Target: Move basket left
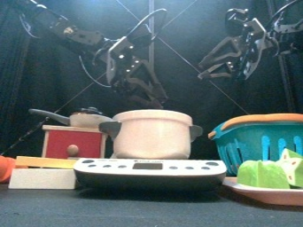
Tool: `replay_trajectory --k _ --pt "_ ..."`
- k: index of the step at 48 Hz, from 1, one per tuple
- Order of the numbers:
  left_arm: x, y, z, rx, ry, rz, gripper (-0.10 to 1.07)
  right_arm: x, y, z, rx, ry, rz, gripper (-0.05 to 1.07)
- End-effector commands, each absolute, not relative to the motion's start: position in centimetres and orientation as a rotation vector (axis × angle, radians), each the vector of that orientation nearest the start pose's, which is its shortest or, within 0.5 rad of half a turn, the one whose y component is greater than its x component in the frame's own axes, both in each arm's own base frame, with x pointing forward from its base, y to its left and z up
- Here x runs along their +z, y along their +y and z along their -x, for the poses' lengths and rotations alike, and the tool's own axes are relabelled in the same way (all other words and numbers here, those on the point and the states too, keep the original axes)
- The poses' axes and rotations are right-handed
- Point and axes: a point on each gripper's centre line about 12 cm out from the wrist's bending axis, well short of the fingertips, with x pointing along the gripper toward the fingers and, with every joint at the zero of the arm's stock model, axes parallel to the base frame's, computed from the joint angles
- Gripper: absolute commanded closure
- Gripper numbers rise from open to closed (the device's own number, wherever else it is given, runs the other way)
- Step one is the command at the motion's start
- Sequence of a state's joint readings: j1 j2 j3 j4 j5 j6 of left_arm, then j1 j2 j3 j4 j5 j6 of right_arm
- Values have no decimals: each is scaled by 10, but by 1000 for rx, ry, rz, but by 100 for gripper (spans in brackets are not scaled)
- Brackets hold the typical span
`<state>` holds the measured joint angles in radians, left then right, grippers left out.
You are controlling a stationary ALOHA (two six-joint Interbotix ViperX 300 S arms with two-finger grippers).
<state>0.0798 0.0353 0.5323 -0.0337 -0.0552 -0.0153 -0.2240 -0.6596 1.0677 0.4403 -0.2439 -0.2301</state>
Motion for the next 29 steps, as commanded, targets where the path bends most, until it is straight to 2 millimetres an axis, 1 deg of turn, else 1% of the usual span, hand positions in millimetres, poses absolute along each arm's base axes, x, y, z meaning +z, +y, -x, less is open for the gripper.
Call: replay_trajectory --k 1,6,8,12,18,25,27,29 --pt "220 44 -440 116 455 85 14 265 -88 -233 -423 145 -228 23" --pt "219 52 -449 134 447 104 17 261 -108 -222 -518 159 -296 28" --pt "217 56 -451 146 449 118 19 259 -116 -219 -555 165 -347 29" --pt "213 57 -452 153 456 136 20 252 -131 -216 -615 205 -452 30" --pt "212 55 -449 154 461 148 21 247 -141 -220 -620 298 -530 29" --pt "215 51 -439 151 461 157 21 252 -152 -234 -602 366 -569 29" --pt "215 47 -435 144 463 161 21 253 -156 -235 -601 389 -579 29" --pt "213 37 -430 124 472 159 21 253 -160 -234 -600 414 -589 29"
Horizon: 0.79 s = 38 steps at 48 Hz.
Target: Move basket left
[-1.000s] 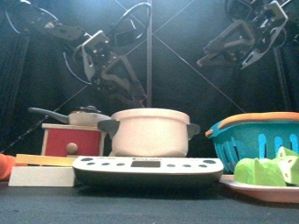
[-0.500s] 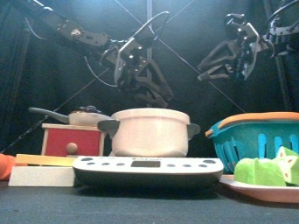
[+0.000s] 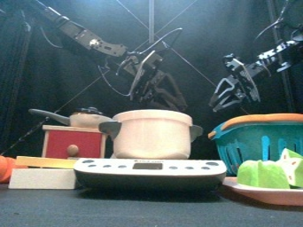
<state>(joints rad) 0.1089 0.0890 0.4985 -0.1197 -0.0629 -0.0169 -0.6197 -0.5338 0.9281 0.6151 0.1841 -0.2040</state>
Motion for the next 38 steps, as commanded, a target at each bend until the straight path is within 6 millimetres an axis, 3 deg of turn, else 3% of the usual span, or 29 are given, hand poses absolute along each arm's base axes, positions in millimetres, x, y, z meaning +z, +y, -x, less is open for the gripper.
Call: replay_trajectory --k 1,12,26,38 --pt "213 34 -428 118 474 157 21 254 -161 -233 -598 426 -596 29" --pt "208 11 -409 72 458 140 21 265 -169 -224 -593 560 -708 29" --pt "212 18 -379 94 398 143 21 273 -176 -209 -764 709 -761 29" --pt "221 26 -349 120 351 143 21 269 -169 -224 -830 666 -785 29"
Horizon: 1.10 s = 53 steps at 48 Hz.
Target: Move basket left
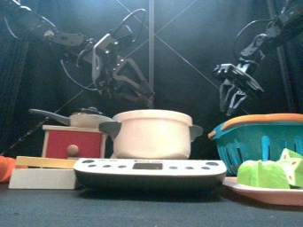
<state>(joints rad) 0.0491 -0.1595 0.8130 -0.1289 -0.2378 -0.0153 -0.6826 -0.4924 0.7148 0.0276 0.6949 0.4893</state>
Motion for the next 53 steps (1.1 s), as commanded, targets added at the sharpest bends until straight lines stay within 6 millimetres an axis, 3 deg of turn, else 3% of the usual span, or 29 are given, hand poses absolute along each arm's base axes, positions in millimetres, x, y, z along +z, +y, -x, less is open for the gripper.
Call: replay_trajectory --k 1,13,28,47,53 --pt "222 28 -346 126 343 144 21 269 -168 -225 -830 667 -787 29" --pt "244 55 -311 211 251 151 21 263 -171 -238 -873 693 -778 29" --pt "239 56 -282 216 254 103 21 263 -178 -246 -907 691 -793 14" --pt "243 53 -251 225 201 99 21 216 -200 -267 -957 837 -804 11" --pt "243 53 -246 230 192 100 21 210 -209 -267 -971 853 -781 12"
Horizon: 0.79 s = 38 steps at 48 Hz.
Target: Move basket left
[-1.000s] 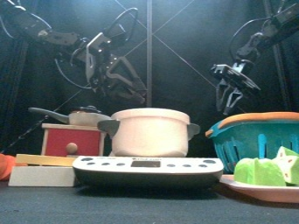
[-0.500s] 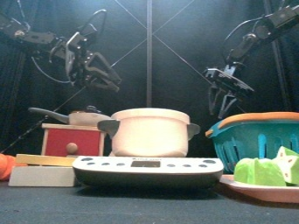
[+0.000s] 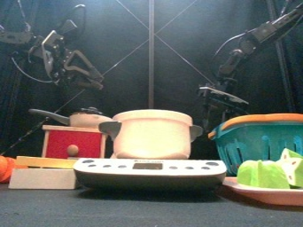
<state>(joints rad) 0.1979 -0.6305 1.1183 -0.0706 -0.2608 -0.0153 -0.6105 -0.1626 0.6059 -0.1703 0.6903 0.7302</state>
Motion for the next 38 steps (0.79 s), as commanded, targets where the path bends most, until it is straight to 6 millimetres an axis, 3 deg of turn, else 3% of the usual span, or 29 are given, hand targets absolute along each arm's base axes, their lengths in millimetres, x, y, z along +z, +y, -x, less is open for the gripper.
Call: replay_trajectory --k 1,13,28,38 --pt "243 53 -245 231 192 100 21 210 -210 -267 -974 855 -777 12" --pt "240 56 -243 248 197 120 21 207 -212 -265 -986 863 -760 16" --pt "239 56 -242 252 198 128 21 202 -217 -271 -983 877 -750 44" --pt "237 56 -241 252 202 127 21 216 -226 -284 -975 840 -686 45"
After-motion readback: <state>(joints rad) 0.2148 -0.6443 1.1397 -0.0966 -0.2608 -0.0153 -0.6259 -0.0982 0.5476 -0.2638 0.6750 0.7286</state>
